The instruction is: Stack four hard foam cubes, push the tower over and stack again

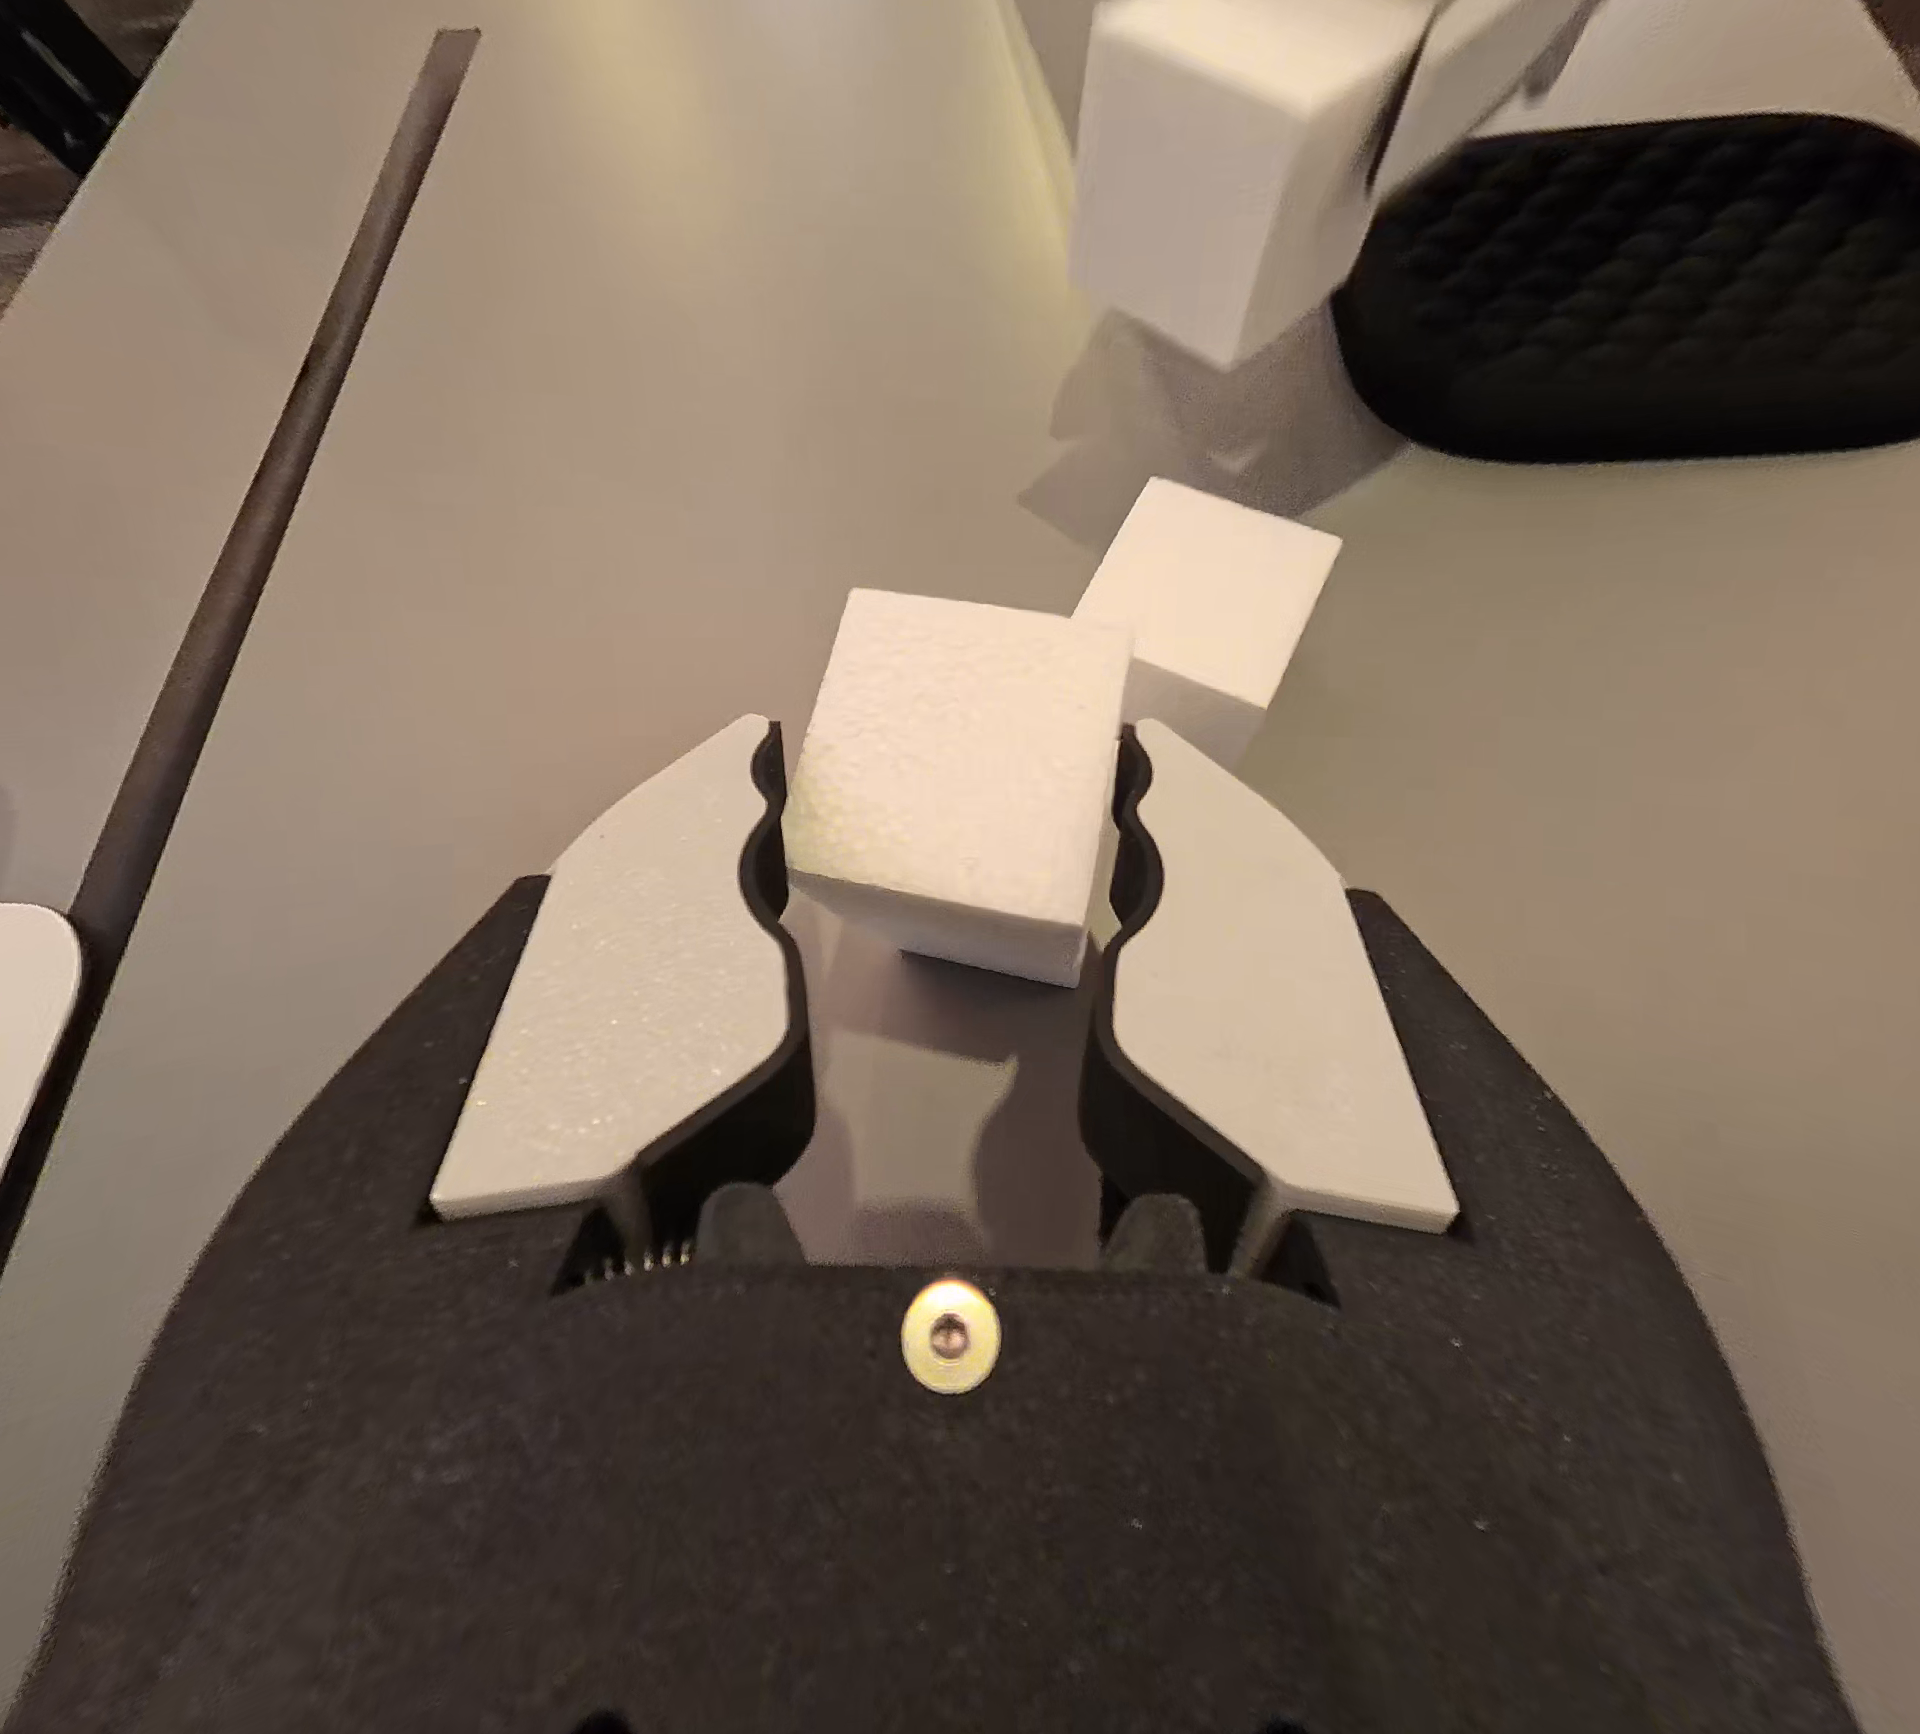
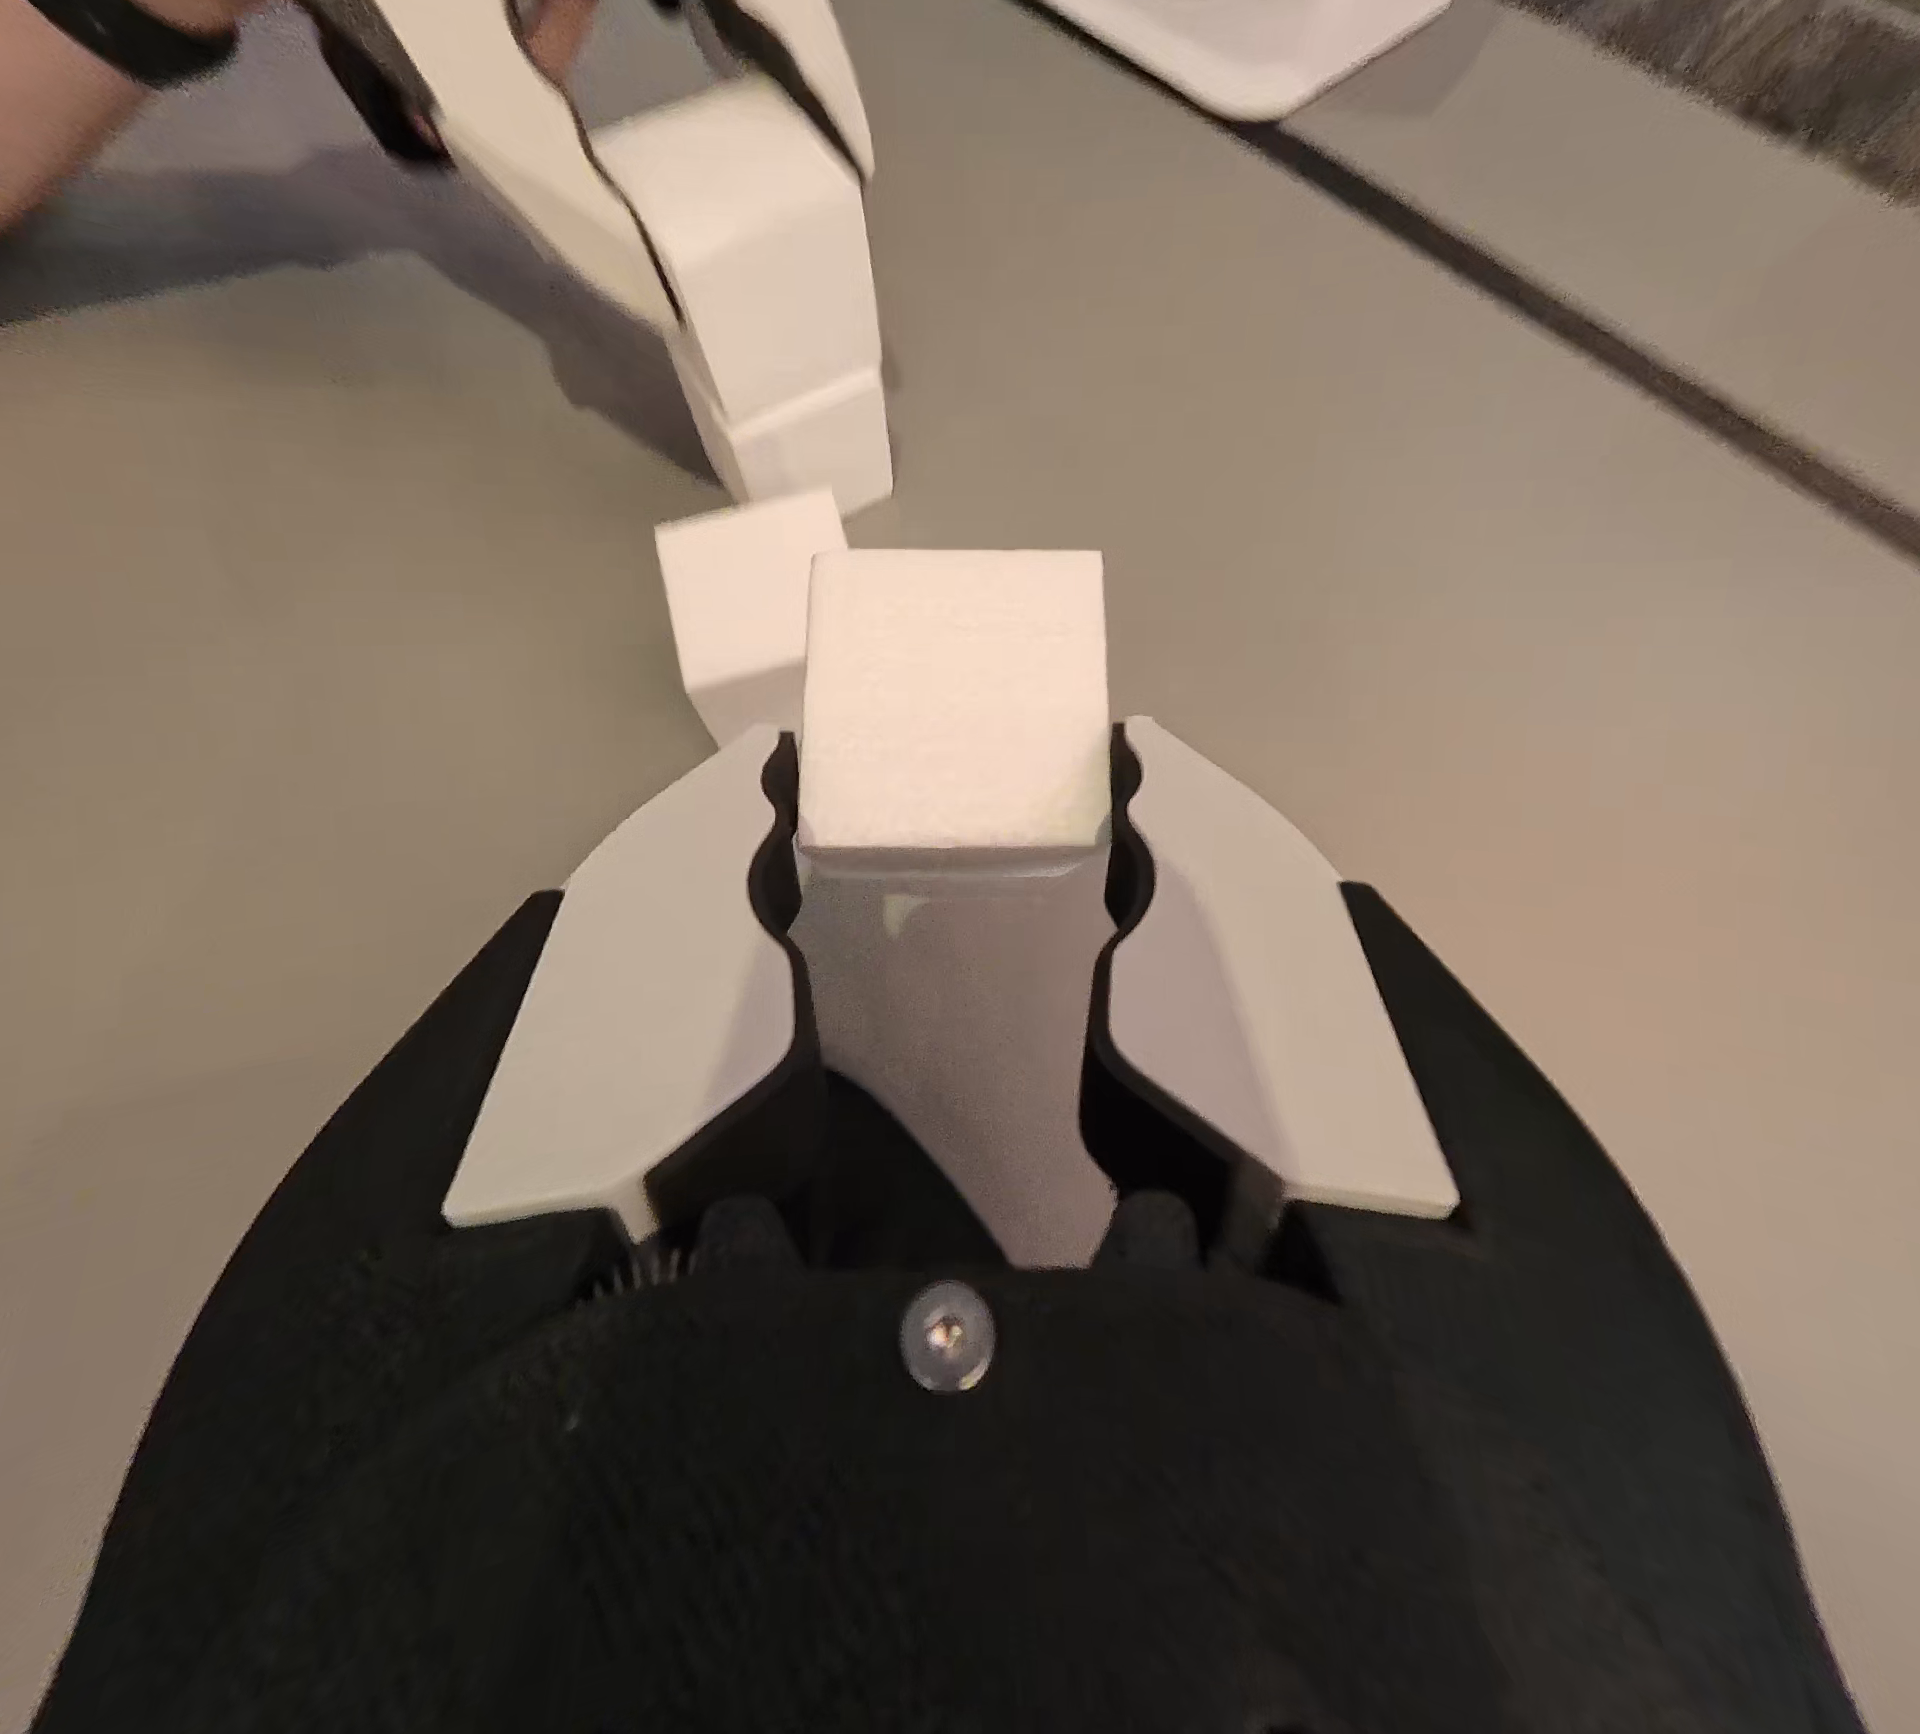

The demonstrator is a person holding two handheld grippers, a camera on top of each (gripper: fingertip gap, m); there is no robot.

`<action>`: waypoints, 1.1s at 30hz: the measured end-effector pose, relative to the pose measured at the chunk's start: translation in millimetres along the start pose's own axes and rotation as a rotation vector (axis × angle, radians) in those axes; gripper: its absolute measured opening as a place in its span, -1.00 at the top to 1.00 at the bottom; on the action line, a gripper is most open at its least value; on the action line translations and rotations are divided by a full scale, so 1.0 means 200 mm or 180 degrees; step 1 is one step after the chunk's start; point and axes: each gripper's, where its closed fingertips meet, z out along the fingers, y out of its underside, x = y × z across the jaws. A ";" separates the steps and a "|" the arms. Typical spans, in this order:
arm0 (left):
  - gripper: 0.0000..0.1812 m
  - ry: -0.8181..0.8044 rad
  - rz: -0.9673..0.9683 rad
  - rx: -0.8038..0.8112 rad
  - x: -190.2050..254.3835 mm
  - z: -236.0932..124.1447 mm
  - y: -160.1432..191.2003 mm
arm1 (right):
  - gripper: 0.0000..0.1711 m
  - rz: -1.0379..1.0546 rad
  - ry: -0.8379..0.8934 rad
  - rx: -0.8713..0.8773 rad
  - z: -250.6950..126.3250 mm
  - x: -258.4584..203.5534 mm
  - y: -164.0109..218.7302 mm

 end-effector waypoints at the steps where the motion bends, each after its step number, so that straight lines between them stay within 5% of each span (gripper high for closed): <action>1: 0.24 -0.0027 0.0005 -0.0028 0.00 0.01 0.01 | 0.32 -0.0057 -0.0001 0.0070 -0.02 0.00 -0.07; 4: -0.02 -0.0066 -0.0016 -0.0024 -0.01 0.00 0.00 | 0.32 -0.0214 -0.0237 0.0306 -0.03 -0.08 -0.32; 11: -0.16 -0.0008 0.0056 0.0119 0.00 -0.29 -0.04 | 0.32 -0.0766 -0.0938 0.0272 0.21 -0.27 -0.62; 19: -0.08 -0.0203 -0.0195 0.0426 -0.10 -0.61 -0.03 | 0.32 -0.0776 -0.1163 -0.0273 0.43 -0.28 -0.54; 25: -0.08 -0.0169 -0.0144 0.0347 -0.09 -0.57 -0.03 | 0.30 -0.0813 -0.1113 -0.0391 0.47 -0.27 -0.51; 29: -0.10 -0.0134 -0.0138 0.0237 -0.07 -0.53 0.01 | 0.04 -0.0762 -0.0957 -0.0048 0.41 -0.26 -0.51; 33: -0.09 -0.0175 -0.0152 0.0301 -0.09 -0.56 -0.01 | 0.03 -0.0477 -0.0812 0.0100 0.32 -0.23 -0.34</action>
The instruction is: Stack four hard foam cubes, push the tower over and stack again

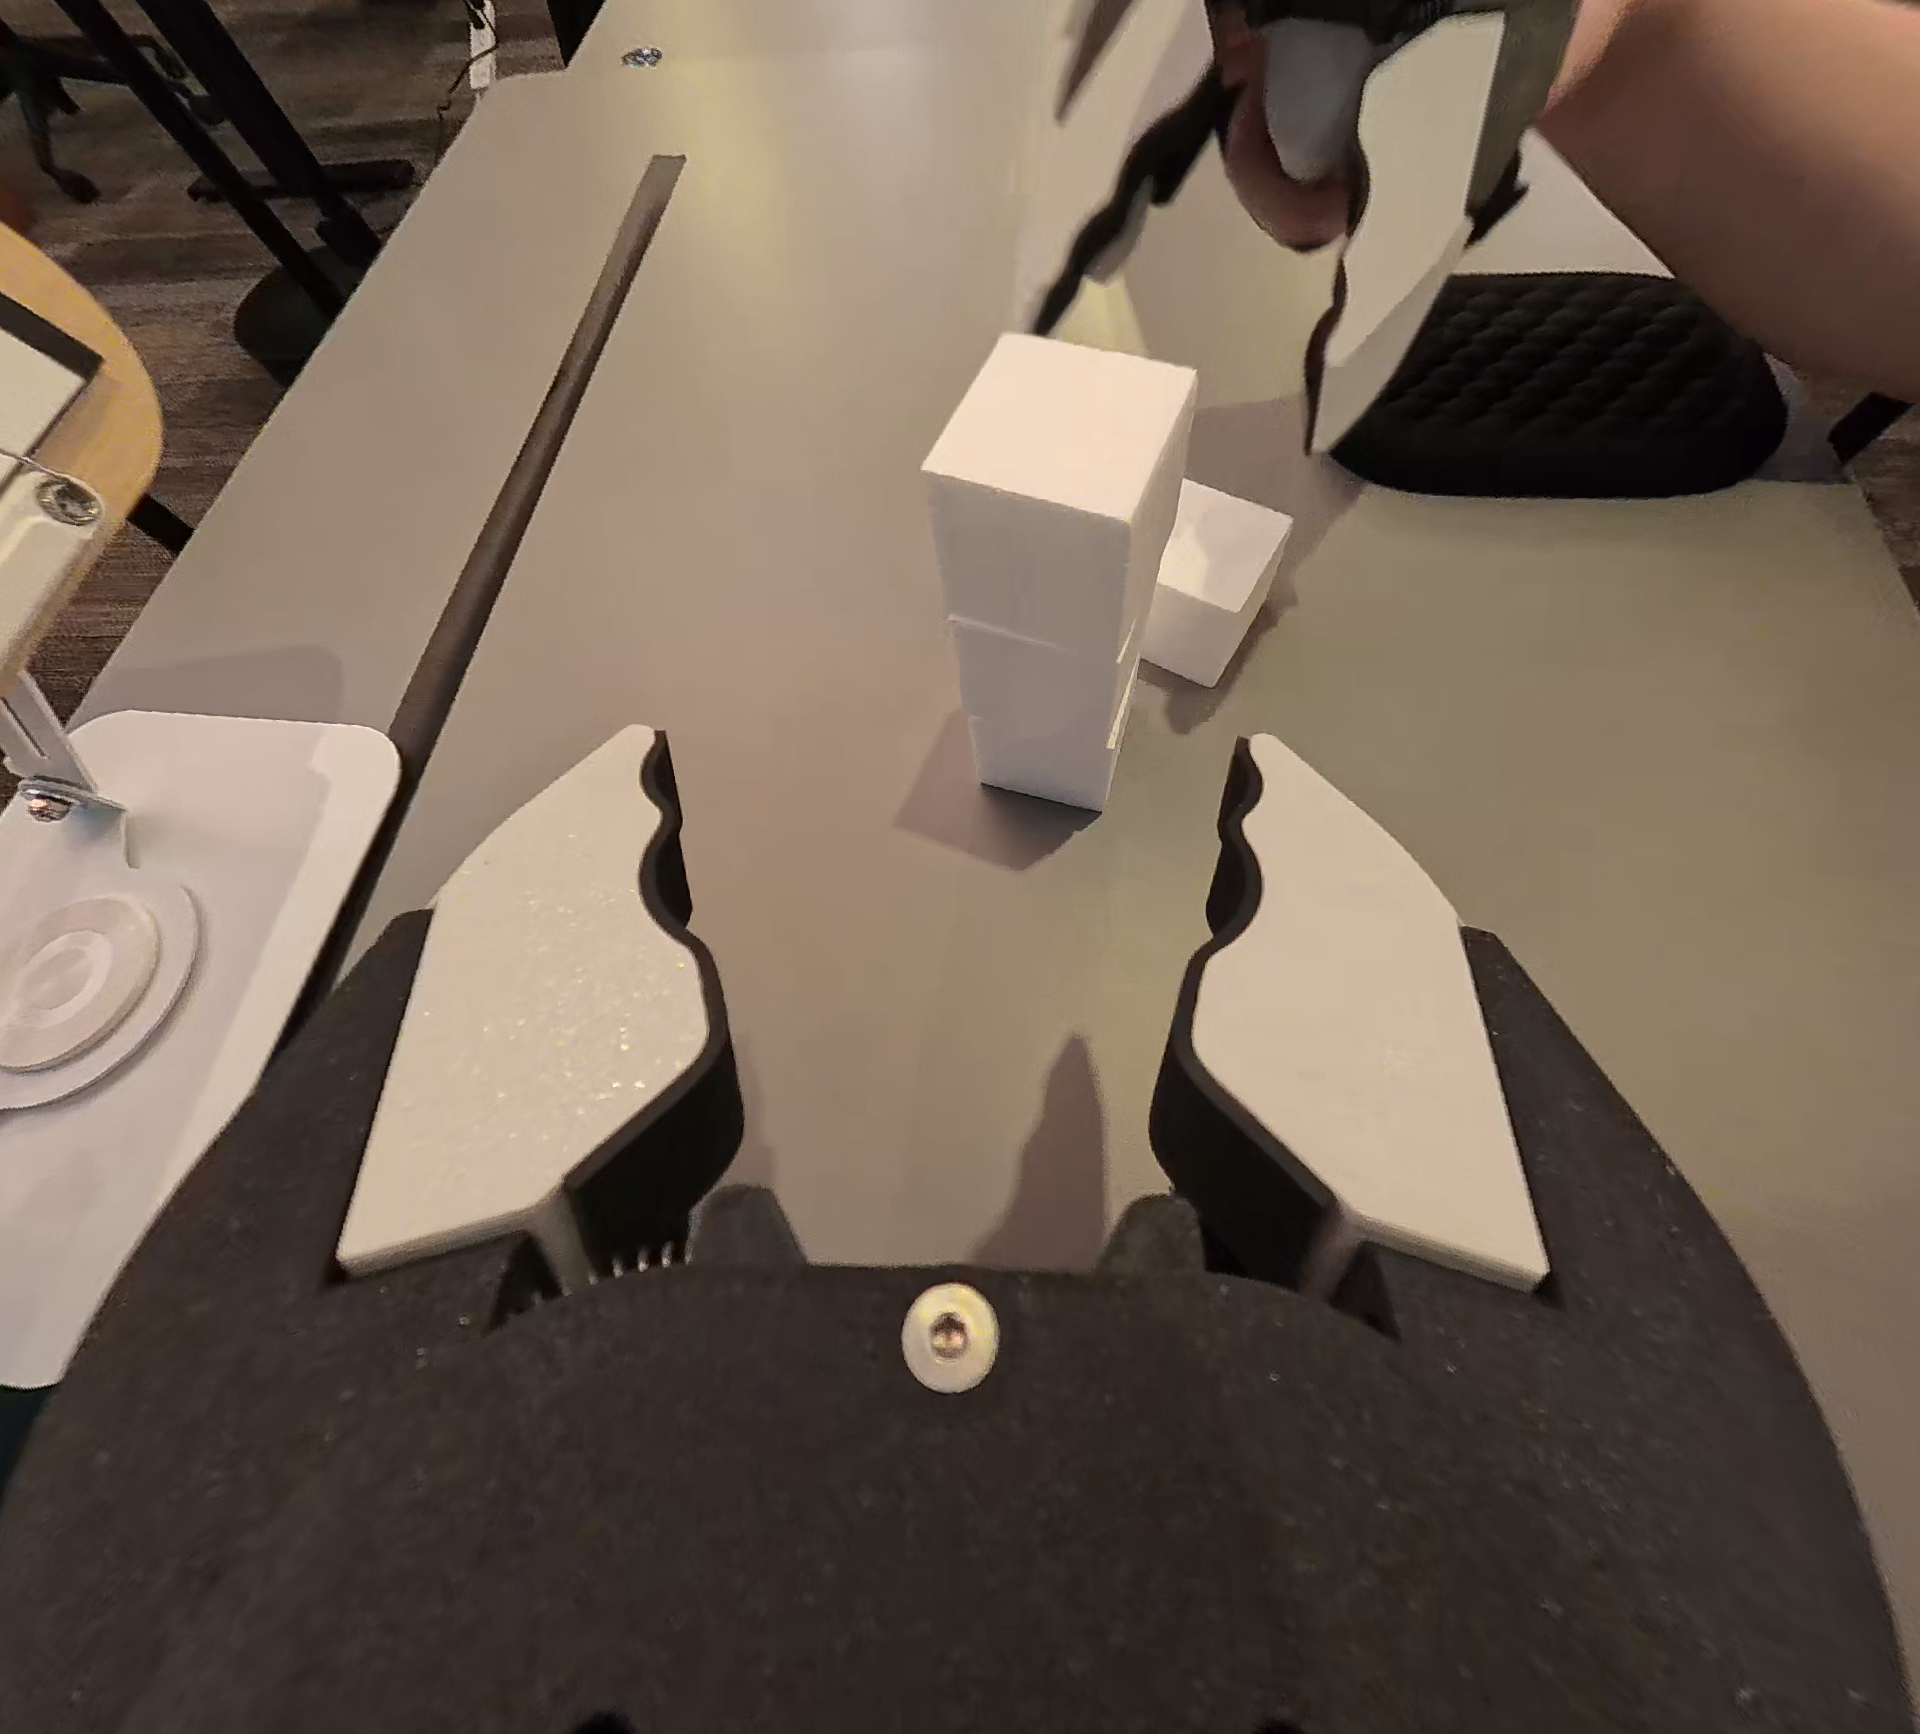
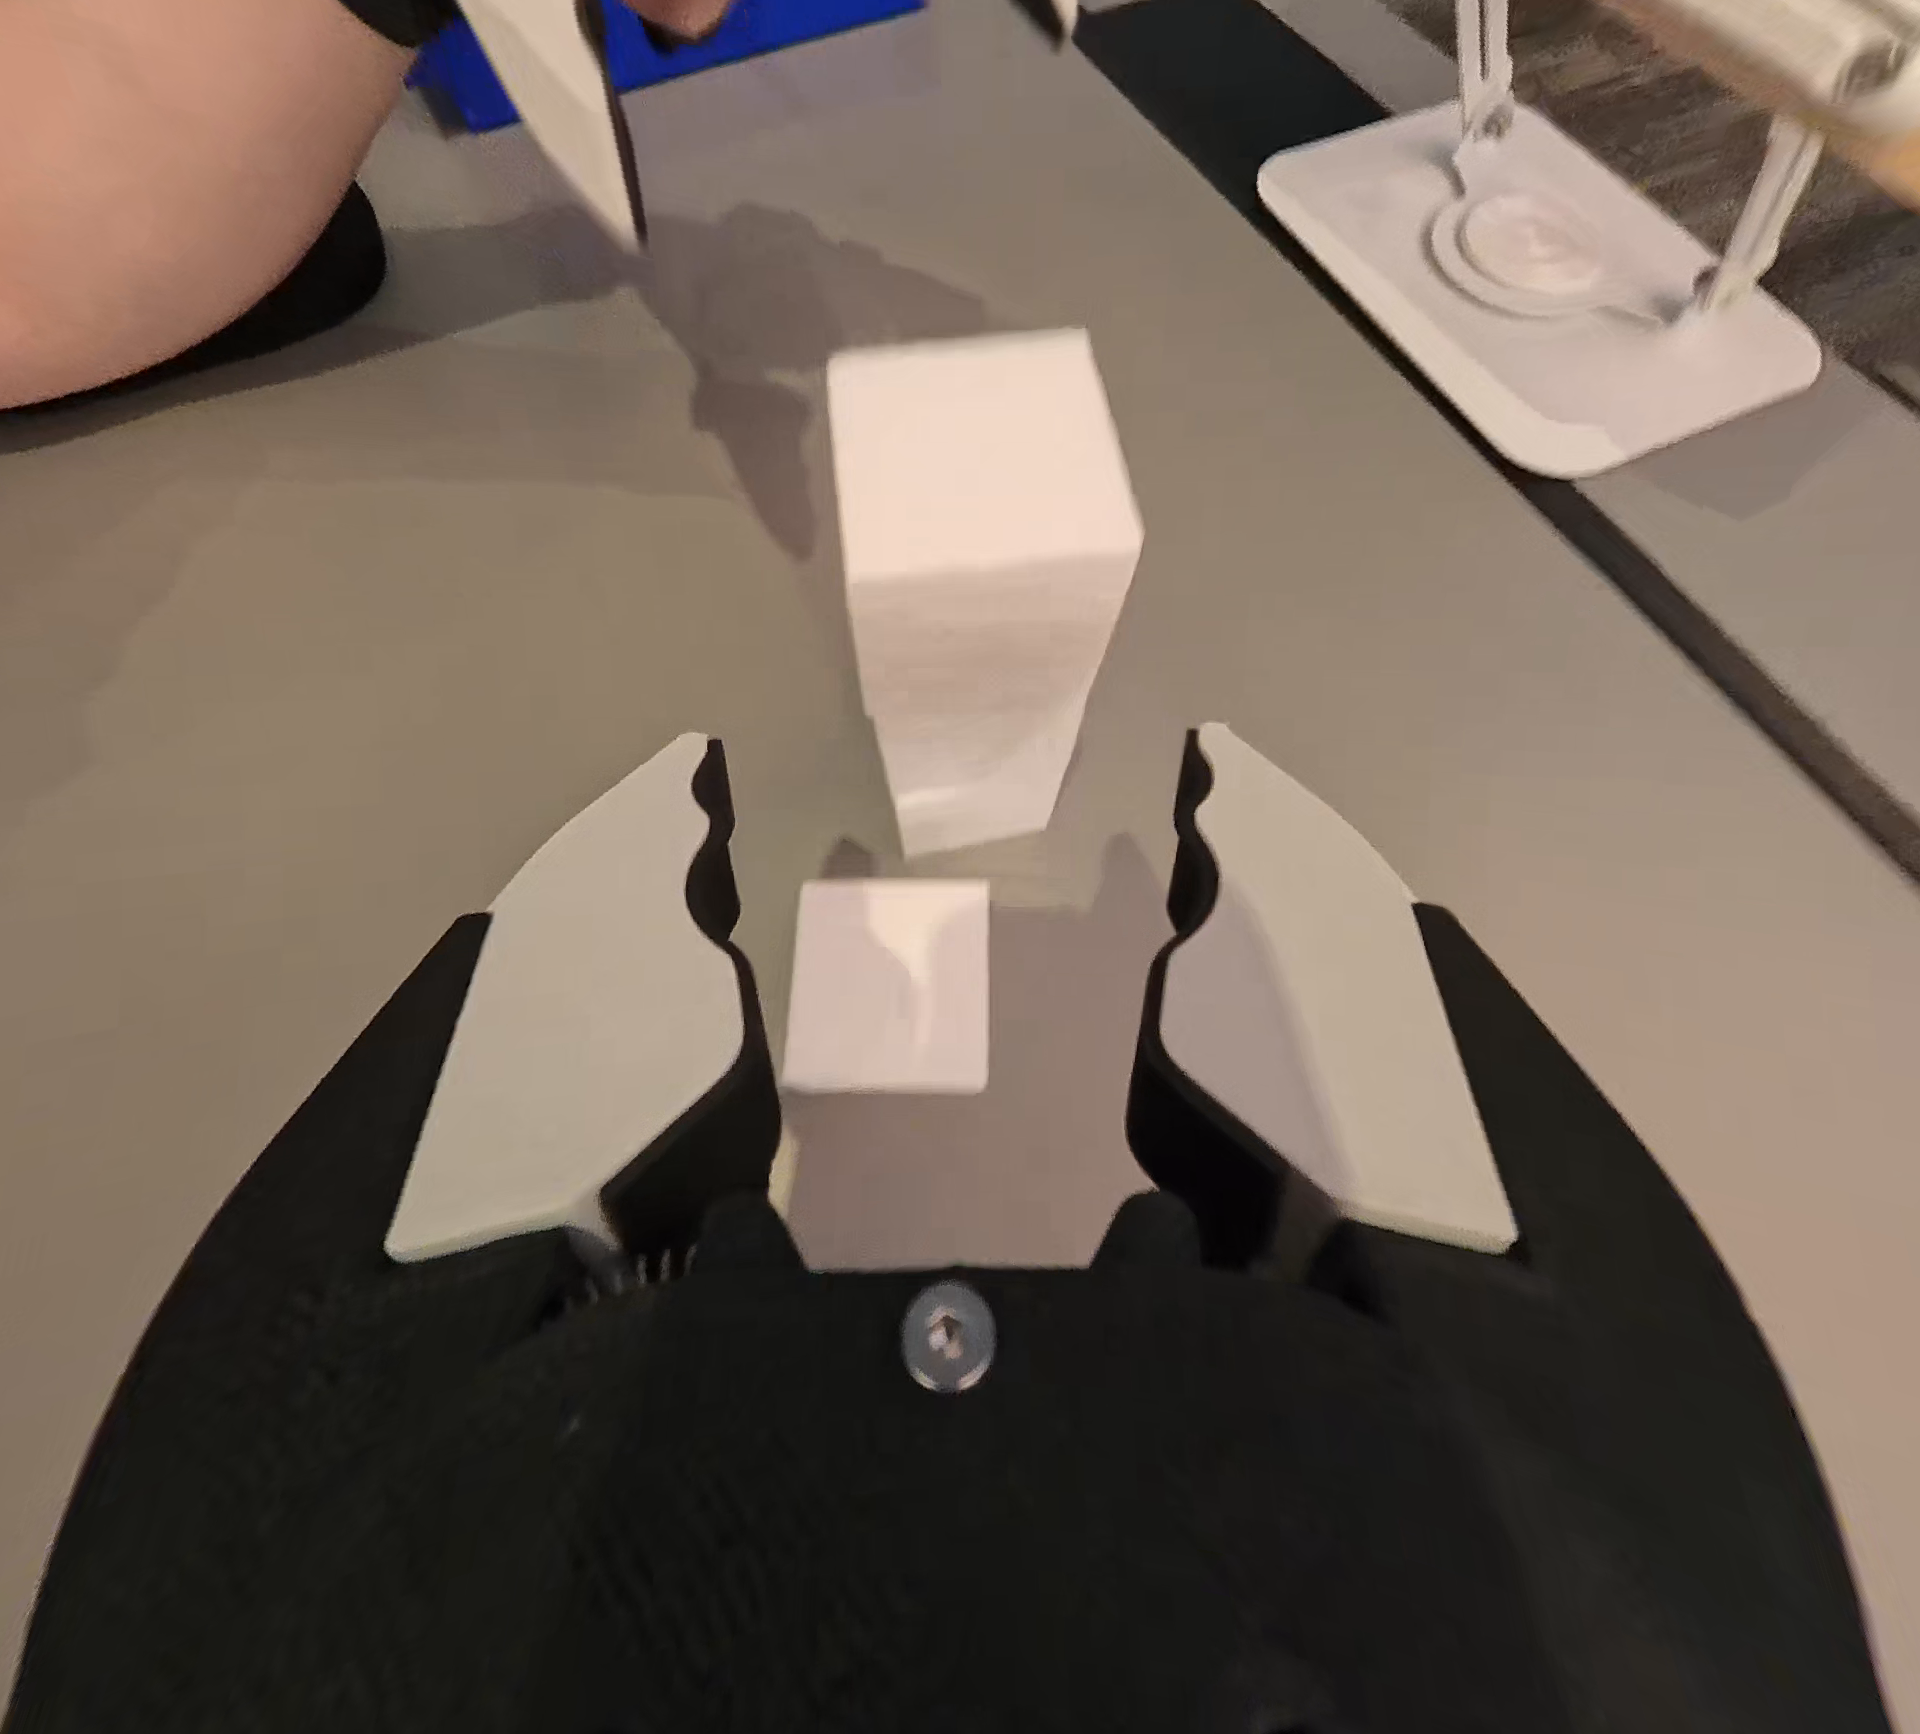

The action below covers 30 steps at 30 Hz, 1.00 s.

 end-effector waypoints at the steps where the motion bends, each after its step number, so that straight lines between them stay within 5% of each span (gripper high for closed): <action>1: -0.09 -0.0006 -0.0011 0.0022 -0.01 -0.01 -0.01 | 0.03 0.0051 0.0015 -0.0032 0.00 -0.01 0.07; 6: -0.09 -0.0046 -0.0076 0.0068 -0.03 -0.04 0.00 | 0.04 0.0096 0.0156 -0.0412 0.04 -0.04 0.36; 15: -0.08 -0.0058 -0.0120 0.0064 -0.04 -0.06 0.02 | 0.35 0.0358 -0.0147 -0.0468 0.05 -0.07 0.46; 19: -0.08 -0.0057 -0.0123 0.0087 -0.05 -0.07 0.01 | 0.35 0.0280 -0.0079 -0.0304 -0.05 -0.03 0.32; 25: -0.07 -0.0047 -0.0147 0.0135 -0.05 -0.09 0.00 | 0.35 -0.0058 0.0190 -0.0070 -0.32 0.08 -0.14; 30: -0.07 -0.0024 -0.0181 0.0111 -0.06 -0.08 0.02 | 0.35 0.0094 -0.0181 0.0175 -0.25 0.08 -0.42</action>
